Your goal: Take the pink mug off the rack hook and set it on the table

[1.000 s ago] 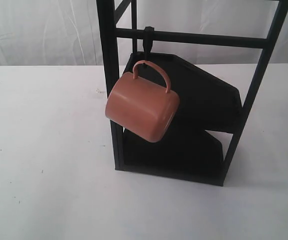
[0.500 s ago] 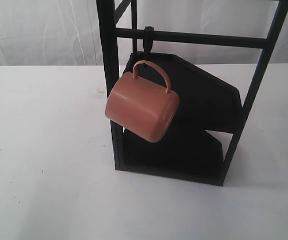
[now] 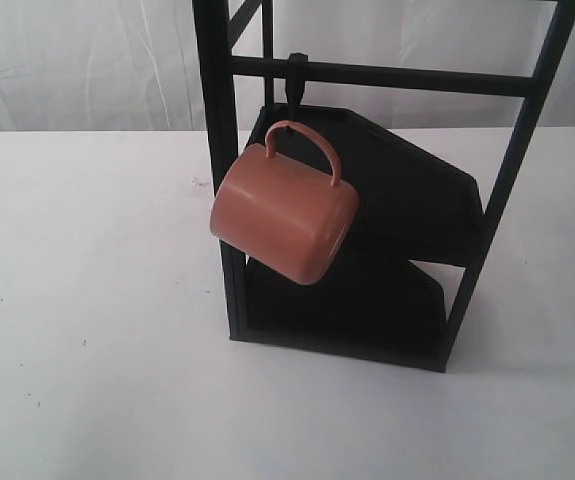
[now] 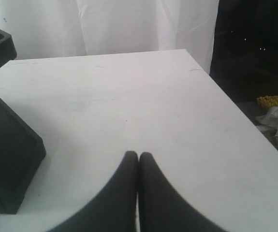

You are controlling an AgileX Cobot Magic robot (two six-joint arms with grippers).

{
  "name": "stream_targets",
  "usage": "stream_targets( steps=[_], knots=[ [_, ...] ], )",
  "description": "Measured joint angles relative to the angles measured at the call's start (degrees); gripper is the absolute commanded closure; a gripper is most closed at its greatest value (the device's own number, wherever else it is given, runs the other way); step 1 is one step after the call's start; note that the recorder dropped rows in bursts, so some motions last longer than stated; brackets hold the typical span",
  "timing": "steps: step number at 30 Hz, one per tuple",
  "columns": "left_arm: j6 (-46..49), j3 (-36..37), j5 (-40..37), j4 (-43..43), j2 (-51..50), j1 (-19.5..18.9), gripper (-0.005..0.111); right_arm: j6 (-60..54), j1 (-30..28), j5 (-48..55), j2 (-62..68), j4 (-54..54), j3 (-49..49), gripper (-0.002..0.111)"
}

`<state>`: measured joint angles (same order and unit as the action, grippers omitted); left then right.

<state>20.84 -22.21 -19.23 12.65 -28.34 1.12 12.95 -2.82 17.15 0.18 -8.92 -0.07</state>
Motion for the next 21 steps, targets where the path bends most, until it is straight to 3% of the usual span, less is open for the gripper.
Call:
stream_targets(
  steps=[6, 9, 16, 21],
  knots=[
    [1.28, -8.74, -16.65, 2.24, -7.54, 1.98, 0.107, 0.00, 0.00, 0.00, 0.00, 0.00, 0.00, 0.108],
    [6.05, -14.33, -23.52, 8.65, -10.92, 2.11, 0.107, 0.00, 0.00, 0.00, 0.00, 0.00, 0.00, 0.108],
    [35.90, -22.02, -30.97, 38.30, -14.63, 2.11, 0.107, 0.00, 0.00, 0.00, 0.00, 0.00, 0.00, 0.108],
    [51.43, -22.27, -31.72, 47.71, -14.74, 2.11, 0.107, 0.00, 0.00, 0.00, 0.00, 0.00, 0.00, 0.108]
  ],
)
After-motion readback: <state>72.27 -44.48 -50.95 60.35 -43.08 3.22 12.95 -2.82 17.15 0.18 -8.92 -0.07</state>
